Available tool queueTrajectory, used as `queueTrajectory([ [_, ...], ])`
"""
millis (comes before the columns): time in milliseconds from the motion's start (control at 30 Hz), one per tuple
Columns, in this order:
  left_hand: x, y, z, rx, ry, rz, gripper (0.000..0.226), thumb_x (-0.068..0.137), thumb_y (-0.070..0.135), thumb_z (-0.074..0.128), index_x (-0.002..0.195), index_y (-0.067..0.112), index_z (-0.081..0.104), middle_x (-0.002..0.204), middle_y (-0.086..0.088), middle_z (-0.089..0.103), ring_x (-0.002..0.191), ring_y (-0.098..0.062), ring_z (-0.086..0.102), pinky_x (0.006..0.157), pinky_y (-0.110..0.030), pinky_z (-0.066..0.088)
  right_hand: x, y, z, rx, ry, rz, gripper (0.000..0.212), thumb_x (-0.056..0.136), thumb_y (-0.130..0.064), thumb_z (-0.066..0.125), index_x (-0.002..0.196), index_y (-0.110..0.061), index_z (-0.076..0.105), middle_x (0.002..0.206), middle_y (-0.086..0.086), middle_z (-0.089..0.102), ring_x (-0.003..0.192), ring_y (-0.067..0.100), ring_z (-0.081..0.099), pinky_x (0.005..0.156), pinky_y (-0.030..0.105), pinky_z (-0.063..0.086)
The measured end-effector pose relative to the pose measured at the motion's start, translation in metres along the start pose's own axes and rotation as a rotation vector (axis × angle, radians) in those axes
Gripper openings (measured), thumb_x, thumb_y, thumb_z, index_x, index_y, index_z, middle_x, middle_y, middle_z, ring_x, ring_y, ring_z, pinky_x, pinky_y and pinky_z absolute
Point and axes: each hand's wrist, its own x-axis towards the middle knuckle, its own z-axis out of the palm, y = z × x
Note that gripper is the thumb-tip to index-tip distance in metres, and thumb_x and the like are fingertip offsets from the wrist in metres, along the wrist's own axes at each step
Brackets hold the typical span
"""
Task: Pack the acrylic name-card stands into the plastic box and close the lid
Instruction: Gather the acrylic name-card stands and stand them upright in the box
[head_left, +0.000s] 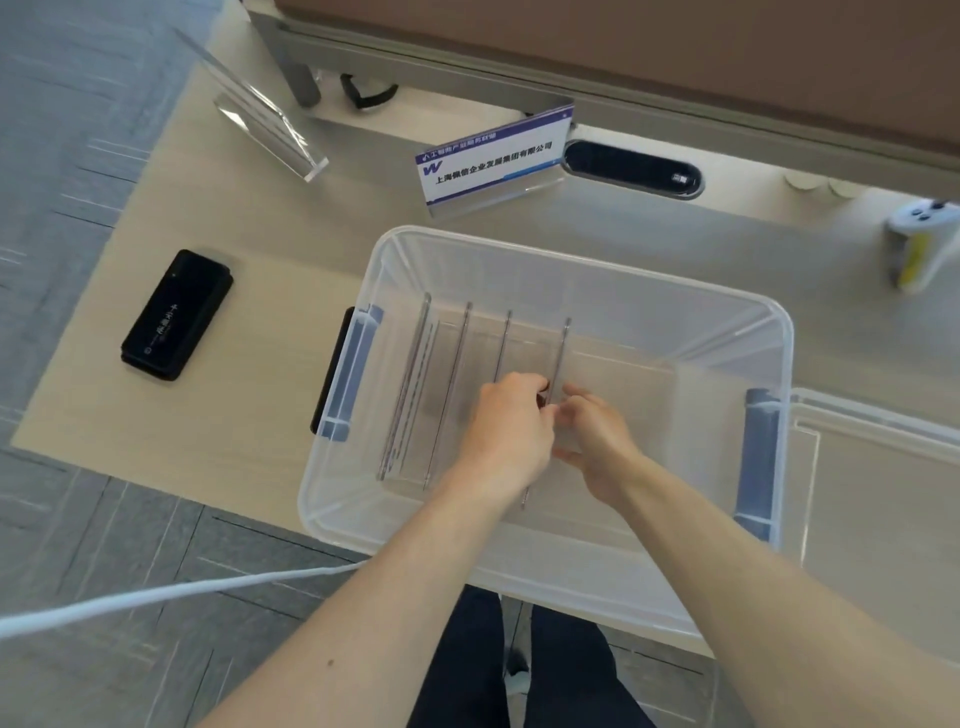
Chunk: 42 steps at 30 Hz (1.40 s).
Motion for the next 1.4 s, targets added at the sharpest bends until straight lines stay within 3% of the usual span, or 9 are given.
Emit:
queueTrajectory([
  [233, -0.002, -0.005, -0.007, -0.011, 0.014, -0.036, 0.033, 0.099, 0.022, 0.063, 0.131, 0.013, 0.068, 0.126, -0.011, 0.072, 0.116, -0.031, 0.067, 0.099, -0.041, 0.055, -0.001, 0.001, 0.007, 0.023, -0.035, 0.022, 0.059, 0.092, -0.002, 0.04, 0.147, -0.022, 0.046, 0.139, 0.007, 0.056, 0.123, 0.024, 0.055, 0.104, 0.049, 0.049],
  [433, -0.003, -0.007, -0.006, 0.033, 0.048, -0.009, 0.034, 0.099, 0.022, 0.063, 0.131, 0.012, 0.068, 0.123, -0.012, 0.074, 0.119, -0.034, 0.065, 0.1, -0.043, 0.054, -0.001, 0.003, 0.009, 0.016, -0.043, 0.015, 0.062, 0.092, 0.0, 0.04, 0.15, -0.021, 0.043, 0.099, -0.014, 0.054, 0.091, 0.005, 0.053, 0.106, 0.05, 0.047],
  [500, -0.004, -0.007, -0.005, 0.05, 0.057, 0.001, 0.031, 0.099, 0.021, 0.063, 0.128, 0.011, 0.069, 0.121, -0.014, 0.074, 0.116, -0.036, 0.067, 0.098, -0.045, 0.056, -0.001, 0.003, 0.008, 0.01, -0.044, 0.014, 0.062, 0.093, 0.0, 0.04, 0.151, -0.022, 0.042, 0.107, -0.01, 0.056, 0.094, 0.005, 0.053, 0.107, 0.05, 0.047],
  [667, -0.003, -0.009, -0.001, 0.092, 0.07, 0.02, 0.024, 0.099, 0.018, 0.061, 0.12, 0.009, 0.069, 0.113, -0.016, 0.075, 0.109, -0.038, 0.07, 0.091, -0.048, 0.059, -0.002, 0.003, 0.006, -0.008, -0.108, 0.017, 0.067, 0.091, -0.002, 0.044, 0.154, -0.025, 0.037, 0.135, -0.004, 0.047, 0.129, 0.018, 0.046, 0.107, 0.049, 0.045],
  [933, -0.003, -0.007, -0.003, 0.073, 0.069, 0.007, 0.022, 0.099, 0.018, 0.063, 0.118, 0.008, 0.07, 0.11, -0.014, 0.075, 0.104, -0.036, 0.071, 0.089, -0.048, 0.06, 0.003, 0.005, 0.005, -0.001, -0.115, 0.007, 0.065, 0.091, -0.002, 0.043, 0.154, -0.022, 0.039, 0.14, -0.01, 0.046, 0.13, 0.017, 0.048, 0.108, 0.055, 0.045],
  [1100, -0.006, 0.004, -0.02, 0.149, 0.069, 0.031, 0.047, 0.097, 0.042, 0.064, 0.132, 0.01, 0.064, 0.121, -0.013, 0.073, 0.12, -0.035, 0.064, 0.1, -0.044, 0.054, -0.003, 0.002, 0.004, -0.01, -0.117, -0.031, 0.06, 0.099, -0.017, 0.043, 0.156, -0.026, 0.029, 0.148, -0.004, 0.049, 0.128, 0.015, 0.048, 0.106, 0.052, 0.046],
  [1167, -0.01, 0.014, -0.042, 0.149, 0.123, 0.103, 0.047, 0.097, 0.047, 0.061, 0.131, 0.015, 0.066, 0.116, -0.007, 0.076, 0.119, -0.03, 0.065, 0.099, -0.039, 0.053, -0.012, -0.003, 0.0, -0.026, -0.061, -0.096, 0.056, 0.101, -0.021, 0.043, 0.155, -0.026, 0.029, 0.146, 0.0, 0.05, 0.125, 0.015, 0.048, 0.106, 0.049, 0.047],
  [1300, -0.01, 0.039, -0.105, -0.095, 0.266, 0.281, 0.029, 0.095, 0.048, 0.059, 0.095, 0.022, 0.074, 0.082, 0.005, 0.077, 0.076, -0.016, 0.076, 0.076, -0.04, 0.063, -0.04, -0.028, -0.019, -0.031, 0.082, -0.423, 0.039, 0.103, -0.018, 0.049, 0.14, -0.027, 0.05, 0.138, 0.005, 0.056, 0.113, 0.014, 0.057, 0.107, 0.049, 0.048],
  [1400, 0.003, 0.06, -0.152, -0.226, 0.439, 0.374, 0.025, 0.096, 0.043, 0.06, 0.095, 0.022, 0.074, 0.084, 0.007, 0.078, 0.078, -0.011, 0.076, 0.077, -0.038, 0.063, -0.068, -0.066, -0.037, -0.059, 0.111, -0.767, 0.025, 0.104, -0.017, 0.05, 0.118, -0.034, 0.061, 0.114, -0.003, 0.065, 0.104, 0.011, 0.063, 0.096, 0.044, 0.055],
])
